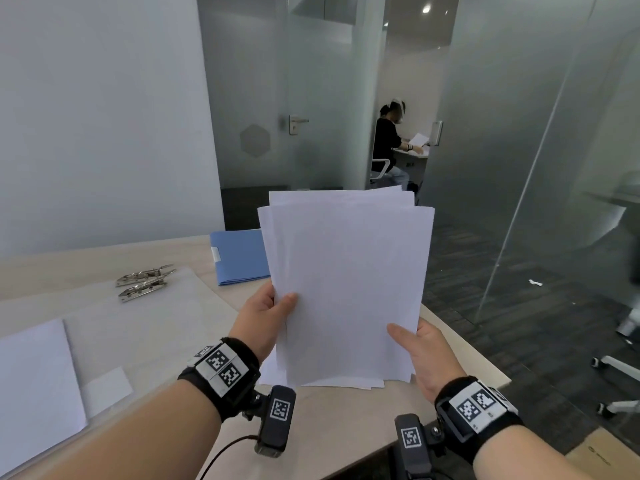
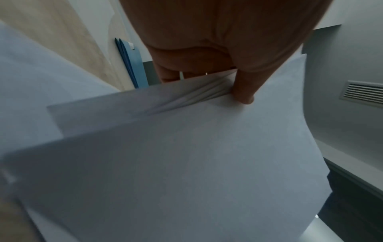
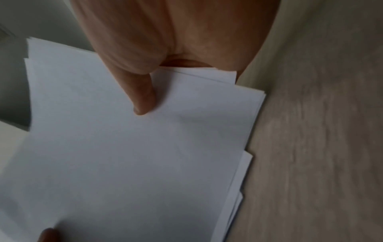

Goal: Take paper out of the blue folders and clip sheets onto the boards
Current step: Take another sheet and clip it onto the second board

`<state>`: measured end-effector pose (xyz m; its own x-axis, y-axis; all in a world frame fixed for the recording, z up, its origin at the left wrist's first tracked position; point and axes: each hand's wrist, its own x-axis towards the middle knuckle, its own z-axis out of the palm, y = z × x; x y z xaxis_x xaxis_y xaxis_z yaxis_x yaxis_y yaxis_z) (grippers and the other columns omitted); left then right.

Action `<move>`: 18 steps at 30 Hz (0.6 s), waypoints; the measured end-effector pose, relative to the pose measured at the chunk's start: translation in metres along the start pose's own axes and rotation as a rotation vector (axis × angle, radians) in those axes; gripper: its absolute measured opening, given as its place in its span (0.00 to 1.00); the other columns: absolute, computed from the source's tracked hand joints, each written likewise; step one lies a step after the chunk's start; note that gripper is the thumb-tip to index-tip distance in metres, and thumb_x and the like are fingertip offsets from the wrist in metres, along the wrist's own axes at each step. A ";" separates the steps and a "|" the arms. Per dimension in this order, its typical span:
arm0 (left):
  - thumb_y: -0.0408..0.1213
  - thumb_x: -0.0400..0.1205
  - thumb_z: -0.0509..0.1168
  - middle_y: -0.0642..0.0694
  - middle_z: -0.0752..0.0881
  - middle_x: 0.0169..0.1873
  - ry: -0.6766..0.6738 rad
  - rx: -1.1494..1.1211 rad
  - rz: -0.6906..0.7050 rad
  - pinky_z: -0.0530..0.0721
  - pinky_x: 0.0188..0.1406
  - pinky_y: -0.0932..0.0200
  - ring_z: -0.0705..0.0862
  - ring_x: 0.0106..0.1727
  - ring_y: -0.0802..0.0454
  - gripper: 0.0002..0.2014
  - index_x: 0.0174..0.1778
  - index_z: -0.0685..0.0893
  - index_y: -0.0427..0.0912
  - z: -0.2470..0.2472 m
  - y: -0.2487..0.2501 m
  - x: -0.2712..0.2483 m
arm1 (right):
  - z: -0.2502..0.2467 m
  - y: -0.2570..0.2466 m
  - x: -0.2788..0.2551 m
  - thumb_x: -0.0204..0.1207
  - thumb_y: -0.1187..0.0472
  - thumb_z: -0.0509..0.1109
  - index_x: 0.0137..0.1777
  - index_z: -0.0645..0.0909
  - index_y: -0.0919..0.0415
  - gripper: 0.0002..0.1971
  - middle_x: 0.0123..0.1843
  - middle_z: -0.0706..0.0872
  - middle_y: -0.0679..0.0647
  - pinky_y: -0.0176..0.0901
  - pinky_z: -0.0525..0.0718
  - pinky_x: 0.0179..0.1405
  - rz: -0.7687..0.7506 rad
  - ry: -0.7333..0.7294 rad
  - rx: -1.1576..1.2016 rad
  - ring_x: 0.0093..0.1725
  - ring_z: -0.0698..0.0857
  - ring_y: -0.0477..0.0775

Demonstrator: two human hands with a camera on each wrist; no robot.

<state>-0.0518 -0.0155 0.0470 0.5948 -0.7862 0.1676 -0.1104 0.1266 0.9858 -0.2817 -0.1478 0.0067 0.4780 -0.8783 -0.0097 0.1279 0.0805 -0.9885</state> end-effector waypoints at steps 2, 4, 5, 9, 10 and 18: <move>0.37 0.85 0.65 0.52 0.93 0.51 -0.001 -0.026 0.011 0.86 0.58 0.50 0.91 0.55 0.50 0.07 0.56 0.86 0.48 0.003 0.003 -0.001 | -0.001 -0.002 0.000 0.84 0.69 0.68 0.62 0.87 0.62 0.11 0.57 0.95 0.57 0.49 0.88 0.51 -0.012 0.006 0.022 0.53 0.93 0.56; 0.35 0.86 0.63 0.53 0.93 0.52 -0.014 -0.056 0.045 0.86 0.57 0.53 0.90 0.55 0.54 0.09 0.57 0.86 0.50 0.005 0.010 0.001 | 0.000 -0.007 0.001 0.83 0.69 0.69 0.61 0.88 0.61 0.11 0.57 0.95 0.57 0.52 0.88 0.54 -0.035 0.002 0.038 0.55 0.93 0.58; 0.34 0.86 0.63 0.54 0.92 0.53 -0.023 -0.067 0.062 0.86 0.57 0.54 0.90 0.55 0.55 0.10 0.58 0.85 0.50 0.006 0.013 0.002 | 0.000 -0.010 0.002 0.83 0.69 0.69 0.60 0.88 0.60 0.10 0.57 0.95 0.58 0.54 0.87 0.55 -0.041 -0.002 0.044 0.56 0.93 0.60; 0.35 0.86 0.63 0.54 0.91 0.57 -0.051 -0.059 0.088 0.85 0.58 0.56 0.89 0.59 0.54 0.12 0.64 0.82 0.49 0.008 0.012 0.001 | 0.004 -0.011 0.002 0.80 0.67 0.73 0.58 0.90 0.60 0.09 0.57 0.94 0.61 0.63 0.86 0.62 -0.027 -0.014 0.078 0.58 0.92 0.66; 0.36 0.86 0.63 0.54 0.91 0.58 -0.058 -0.047 0.090 0.85 0.58 0.56 0.88 0.60 0.54 0.12 0.65 0.81 0.49 0.009 0.010 -0.001 | 0.004 -0.011 0.001 0.80 0.66 0.73 0.59 0.89 0.61 0.10 0.58 0.94 0.62 0.63 0.86 0.63 -0.027 -0.017 0.078 0.59 0.92 0.66; 0.39 0.87 0.61 0.56 0.88 0.62 -0.092 -0.040 0.074 0.84 0.59 0.57 0.87 0.62 0.58 0.16 0.72 0.76 0.51 0.015 0.003 -0.005 | 0.007 -0.014 -0.004 0.79 0.65 0.74 0.63 0.87 0.61 0.13 0.58 0.94 0.59 0.54 0.87 0.56 -0.082 -0.037 0.073 0.59 0.92 0.62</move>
<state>-0.0671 -0.0198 0.0487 0.5101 -0.8259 0.2401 -0.1181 0.2093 0.9707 -0.2792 -0.1422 0.0211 0.4952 -0.8653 0.0779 0.2304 0.0444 -0.9721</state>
